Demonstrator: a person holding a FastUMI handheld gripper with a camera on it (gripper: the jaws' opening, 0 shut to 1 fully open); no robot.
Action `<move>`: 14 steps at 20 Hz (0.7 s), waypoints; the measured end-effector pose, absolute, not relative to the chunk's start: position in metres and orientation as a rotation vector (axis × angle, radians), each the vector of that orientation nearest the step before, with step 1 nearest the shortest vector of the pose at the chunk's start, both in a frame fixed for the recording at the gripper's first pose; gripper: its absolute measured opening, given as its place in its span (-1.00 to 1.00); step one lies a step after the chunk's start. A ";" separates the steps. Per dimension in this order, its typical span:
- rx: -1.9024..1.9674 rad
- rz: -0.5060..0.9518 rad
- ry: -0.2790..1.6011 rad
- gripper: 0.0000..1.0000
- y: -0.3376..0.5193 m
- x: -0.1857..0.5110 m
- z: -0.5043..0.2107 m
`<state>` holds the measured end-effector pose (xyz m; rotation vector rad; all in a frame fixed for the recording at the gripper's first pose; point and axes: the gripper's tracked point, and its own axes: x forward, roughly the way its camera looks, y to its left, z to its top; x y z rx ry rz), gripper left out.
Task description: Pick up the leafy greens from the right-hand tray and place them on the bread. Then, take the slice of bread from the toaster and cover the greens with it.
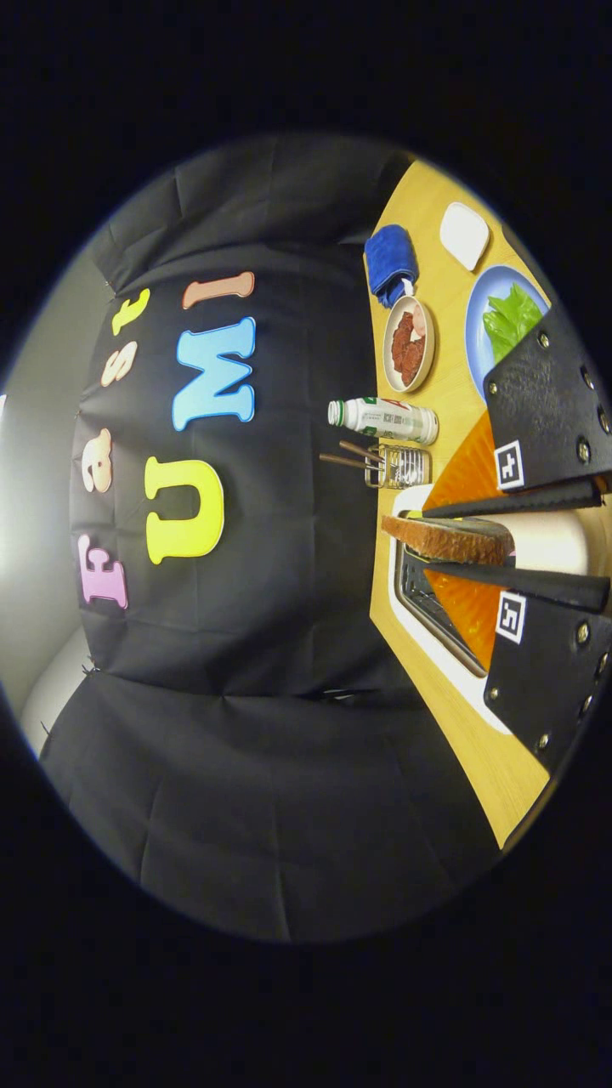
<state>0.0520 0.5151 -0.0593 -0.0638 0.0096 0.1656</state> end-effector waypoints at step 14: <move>-0.074 0.215 -0.043 -0.91 0.521 0.051 -0.042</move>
